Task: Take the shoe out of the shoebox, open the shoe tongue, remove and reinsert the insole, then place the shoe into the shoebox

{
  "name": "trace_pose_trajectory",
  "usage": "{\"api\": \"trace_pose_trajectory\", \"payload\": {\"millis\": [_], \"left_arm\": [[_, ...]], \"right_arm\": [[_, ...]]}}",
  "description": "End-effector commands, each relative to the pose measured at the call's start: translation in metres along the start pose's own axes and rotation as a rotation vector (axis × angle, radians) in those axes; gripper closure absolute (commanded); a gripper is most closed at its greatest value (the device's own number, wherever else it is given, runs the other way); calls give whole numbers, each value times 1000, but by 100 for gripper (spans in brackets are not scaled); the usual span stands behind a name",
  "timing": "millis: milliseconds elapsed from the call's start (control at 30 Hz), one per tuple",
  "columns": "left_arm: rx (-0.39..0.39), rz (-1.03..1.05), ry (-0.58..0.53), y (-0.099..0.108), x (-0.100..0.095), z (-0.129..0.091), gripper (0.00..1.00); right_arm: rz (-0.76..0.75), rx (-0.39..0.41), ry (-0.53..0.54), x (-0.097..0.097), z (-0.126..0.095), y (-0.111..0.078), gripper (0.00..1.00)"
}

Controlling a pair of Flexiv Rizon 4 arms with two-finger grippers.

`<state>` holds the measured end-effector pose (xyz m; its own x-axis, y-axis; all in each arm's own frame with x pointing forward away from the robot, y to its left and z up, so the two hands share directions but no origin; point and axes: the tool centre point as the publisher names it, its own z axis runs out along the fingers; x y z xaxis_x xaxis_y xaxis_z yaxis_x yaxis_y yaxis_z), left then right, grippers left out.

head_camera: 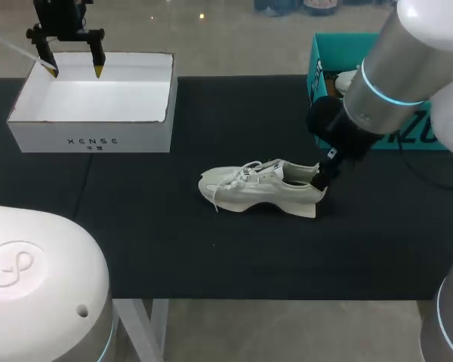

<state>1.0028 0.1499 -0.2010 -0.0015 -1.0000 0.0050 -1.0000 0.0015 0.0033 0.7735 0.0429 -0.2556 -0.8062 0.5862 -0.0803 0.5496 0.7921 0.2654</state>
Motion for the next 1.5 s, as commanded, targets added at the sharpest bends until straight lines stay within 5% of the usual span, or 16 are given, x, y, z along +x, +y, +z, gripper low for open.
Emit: {"api": "trace_pose_trajectory", "payload": {"millis": [33, 267, 333, 1067, 1500], "left_arm": [[0, -1, -3, 1, 0, -1, 0], [0, -1, -3, 1, 0, -1, 0], [0, -1, -3, 1, 0, -1, 0], [0, -1, -3, 1, 0, -1, 0], [0, -1, -3, 1, 0, -1, 0]], "right_arm": [[-273, -209, 123, -3, 0, -16, 0], [-637, -438, 220, -16, 4, -44, 0], [-590, -389, 212, -24, 7, -48, 0], [-590, -389, 212, -24, 7, -48, 0], [-627, -657, 221, -61, 42, -88, 0]]}}
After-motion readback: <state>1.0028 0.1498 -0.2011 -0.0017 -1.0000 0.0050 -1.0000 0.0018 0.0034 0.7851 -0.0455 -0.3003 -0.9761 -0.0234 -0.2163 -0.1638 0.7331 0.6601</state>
